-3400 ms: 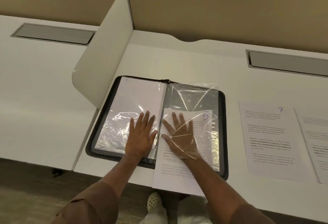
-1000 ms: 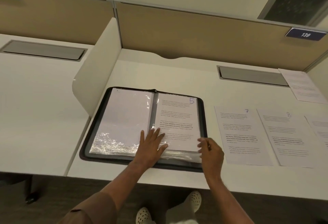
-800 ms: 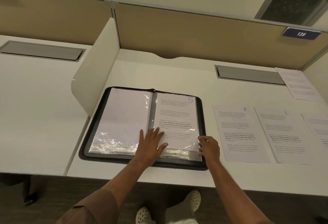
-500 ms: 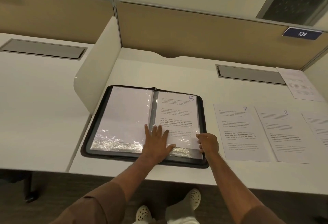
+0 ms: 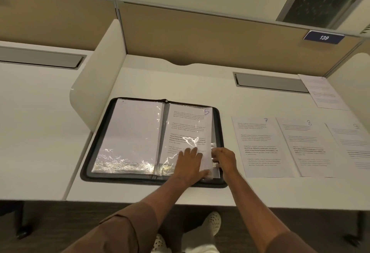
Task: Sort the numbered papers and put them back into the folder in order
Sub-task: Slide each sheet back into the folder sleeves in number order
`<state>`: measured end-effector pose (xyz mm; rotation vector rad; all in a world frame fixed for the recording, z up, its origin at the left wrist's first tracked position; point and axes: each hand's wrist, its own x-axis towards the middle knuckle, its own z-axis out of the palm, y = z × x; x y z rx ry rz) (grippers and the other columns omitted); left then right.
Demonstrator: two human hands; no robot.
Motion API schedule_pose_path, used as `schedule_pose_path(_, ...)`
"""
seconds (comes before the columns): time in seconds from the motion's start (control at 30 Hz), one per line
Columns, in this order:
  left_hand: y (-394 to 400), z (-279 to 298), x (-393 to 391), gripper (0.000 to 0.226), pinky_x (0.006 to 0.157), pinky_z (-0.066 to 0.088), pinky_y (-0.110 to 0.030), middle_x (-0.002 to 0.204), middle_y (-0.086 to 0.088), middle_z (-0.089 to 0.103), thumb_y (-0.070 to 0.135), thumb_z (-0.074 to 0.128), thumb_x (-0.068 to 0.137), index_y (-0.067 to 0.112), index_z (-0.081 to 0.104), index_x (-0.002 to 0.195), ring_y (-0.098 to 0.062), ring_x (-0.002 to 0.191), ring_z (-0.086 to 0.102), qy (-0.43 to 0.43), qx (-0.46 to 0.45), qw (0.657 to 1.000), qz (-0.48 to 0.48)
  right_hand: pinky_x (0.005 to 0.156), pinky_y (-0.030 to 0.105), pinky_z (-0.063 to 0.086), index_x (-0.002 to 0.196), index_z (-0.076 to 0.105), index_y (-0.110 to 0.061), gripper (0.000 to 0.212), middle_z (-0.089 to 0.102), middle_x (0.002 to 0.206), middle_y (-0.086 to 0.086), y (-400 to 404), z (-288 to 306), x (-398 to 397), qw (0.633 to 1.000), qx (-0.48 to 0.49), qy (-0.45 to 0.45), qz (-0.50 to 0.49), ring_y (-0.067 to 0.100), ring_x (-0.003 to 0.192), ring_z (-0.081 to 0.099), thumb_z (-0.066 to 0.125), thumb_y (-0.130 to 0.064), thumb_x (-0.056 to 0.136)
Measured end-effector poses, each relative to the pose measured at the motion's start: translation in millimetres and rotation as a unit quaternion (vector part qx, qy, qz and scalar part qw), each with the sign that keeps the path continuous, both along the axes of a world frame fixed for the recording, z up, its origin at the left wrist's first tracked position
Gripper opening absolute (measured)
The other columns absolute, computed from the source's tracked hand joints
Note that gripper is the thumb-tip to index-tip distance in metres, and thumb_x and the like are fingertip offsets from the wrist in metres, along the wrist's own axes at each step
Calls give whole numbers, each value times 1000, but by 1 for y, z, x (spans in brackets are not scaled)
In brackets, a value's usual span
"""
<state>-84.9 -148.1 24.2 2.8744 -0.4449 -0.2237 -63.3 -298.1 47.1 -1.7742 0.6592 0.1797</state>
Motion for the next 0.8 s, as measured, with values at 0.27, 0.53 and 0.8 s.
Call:
schedule_pose_path(0.27,-5,37,20,37,70,49,-29,84,3,65,55,56,95,19,65,95,-14,78,62,65,-214,960,170,71,32,62,106,71,-14,20,79,95,0,5,19,-4,991,96,-63,73,19,88,76,52,-20,103)
schedule_pose_path(0.53,72,43,43,24,65,53,-29,84,-3,68,32,66,96,11,71,85,-20,76,65,84,-317,912,246,82,8,50,101,70,-25,16,72,98,-14,9,14,-1,963,-99,-164,192,-2,93,66,57,-16,102)
schedule_pose_path(0.8,208,39,15,46,64,60,-51,50,5,50,30,71,91,15,49,54,-30,56,61,13,-317,869,379,96,17,48,123,66,-21,23,68,119,-7,30,10,4,927,-195,-199,253,2,107,60,57,-22,102)
